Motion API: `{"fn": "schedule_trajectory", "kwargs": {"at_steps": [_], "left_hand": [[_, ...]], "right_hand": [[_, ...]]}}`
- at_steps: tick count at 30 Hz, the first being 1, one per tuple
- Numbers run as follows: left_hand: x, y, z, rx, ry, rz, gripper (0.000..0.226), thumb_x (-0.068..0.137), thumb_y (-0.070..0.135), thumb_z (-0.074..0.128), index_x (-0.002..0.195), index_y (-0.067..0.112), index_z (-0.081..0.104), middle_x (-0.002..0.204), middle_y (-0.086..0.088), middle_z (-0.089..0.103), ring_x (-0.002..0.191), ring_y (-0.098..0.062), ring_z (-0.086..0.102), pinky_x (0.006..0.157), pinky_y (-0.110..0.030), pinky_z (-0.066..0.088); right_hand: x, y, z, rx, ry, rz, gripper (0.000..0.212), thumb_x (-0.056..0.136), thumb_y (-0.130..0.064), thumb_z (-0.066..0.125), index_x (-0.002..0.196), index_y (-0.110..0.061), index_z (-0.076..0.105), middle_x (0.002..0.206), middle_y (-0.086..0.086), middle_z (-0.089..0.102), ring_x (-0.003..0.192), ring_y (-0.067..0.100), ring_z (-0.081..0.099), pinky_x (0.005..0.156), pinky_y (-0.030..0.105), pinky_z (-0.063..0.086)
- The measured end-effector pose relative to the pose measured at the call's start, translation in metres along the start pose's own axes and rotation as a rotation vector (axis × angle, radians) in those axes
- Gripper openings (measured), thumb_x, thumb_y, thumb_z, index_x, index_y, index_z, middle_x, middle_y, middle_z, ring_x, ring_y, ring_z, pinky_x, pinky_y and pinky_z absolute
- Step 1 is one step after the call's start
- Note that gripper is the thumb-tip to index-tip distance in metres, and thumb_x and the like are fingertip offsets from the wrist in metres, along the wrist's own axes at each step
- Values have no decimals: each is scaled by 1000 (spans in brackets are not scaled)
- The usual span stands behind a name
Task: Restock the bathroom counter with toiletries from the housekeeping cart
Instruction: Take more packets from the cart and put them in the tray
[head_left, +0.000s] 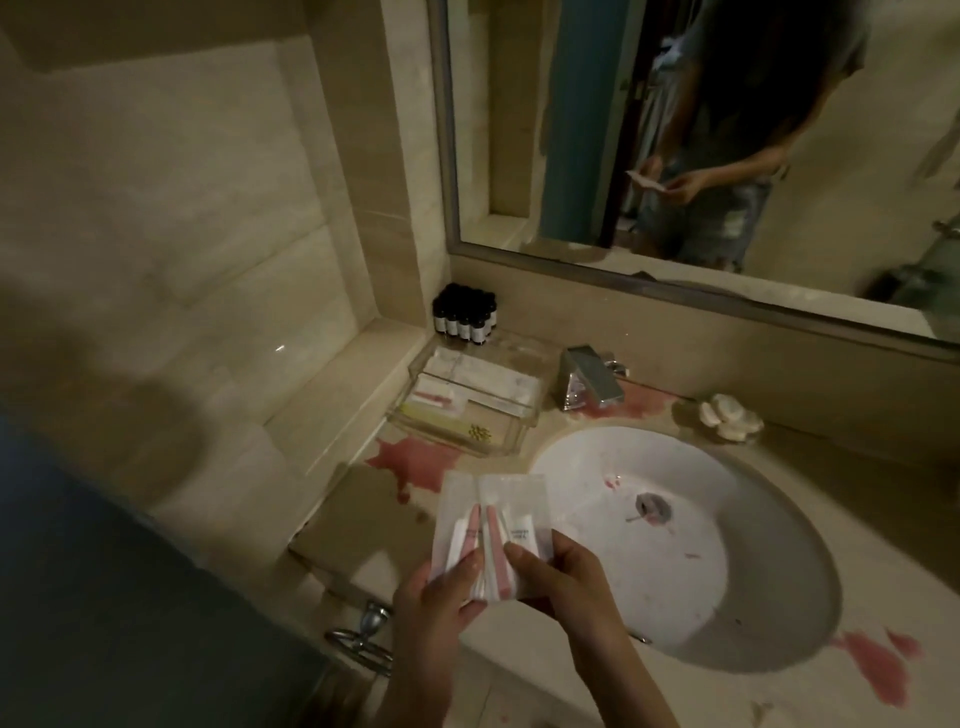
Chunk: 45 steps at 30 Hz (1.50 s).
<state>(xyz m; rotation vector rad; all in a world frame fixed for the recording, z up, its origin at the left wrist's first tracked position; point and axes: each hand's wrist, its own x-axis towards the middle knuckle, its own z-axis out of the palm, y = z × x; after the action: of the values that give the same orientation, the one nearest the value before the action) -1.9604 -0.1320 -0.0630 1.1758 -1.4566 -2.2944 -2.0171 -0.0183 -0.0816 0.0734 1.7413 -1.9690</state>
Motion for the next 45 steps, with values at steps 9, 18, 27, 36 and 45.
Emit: {"fn": "schedule_trajectory", "kwargs": {"at_steps": [9, 18, 27, 36, 45], "left_hand": [[93, 19, 21, -30, -142, -32, 26, 83, -2, 68, 108, 4, 63, 92, -12, 71, 83, -22, 67, 49, -21, 54], [209, 55, 10, 61, -171, -91, 40, 82, 1, 69, 121, 1, 59, 106, -15, 66, 89, -24, 65, 55, -27, 56], [298, 81, -14, 12, -54, -146, 33, 82, 8, 72, 112, -1, 61, 113, -23, 64, 104, -35, 63, 53, -20, 56], [328, 74, -6, 74, -61, -176, 28, 83, 8, 69, 110, -1, 64, 109, -20, 65, 97, -28, 64, 54, -18, 55], [341, 61, 5, 24, -10, -253, 28, 87, 0, 64, 113, -7, 59, 111, -21, 60, 102, -29, 58, 49, -18, 54]], "right_hand": [[80, -19, 12, -23, 131, 45, 11, 90, -8, 65, 100, -7, 70, 86, 9, 75, 75, 19, 73, 61, 26, 57], [177, -26, 49, -149, 208, 76, 11, 90, -16, 65, 100, -10, 65, 91, 9, 72, 77, 16, 72, 65, 23, 57], [263, -35, 48, 161, 598, -2, 8, 85, -10, 70, 91, -6, 69, 84, 7, 72, 74, 18, 70, 62, 26, 54], [297, -14, 84, 333, 620, 84, 26, 82, 0, 71, 101, -14, 61, 95, 8, 69, 85, 22, 68, 61, 26, 55], [298, 7, 67, 234, 658, 96, 36, 81, 3, 70, 112, -6, 53, 102, 9, 64, 89, 22, 65, 59, 23, 57]]}}
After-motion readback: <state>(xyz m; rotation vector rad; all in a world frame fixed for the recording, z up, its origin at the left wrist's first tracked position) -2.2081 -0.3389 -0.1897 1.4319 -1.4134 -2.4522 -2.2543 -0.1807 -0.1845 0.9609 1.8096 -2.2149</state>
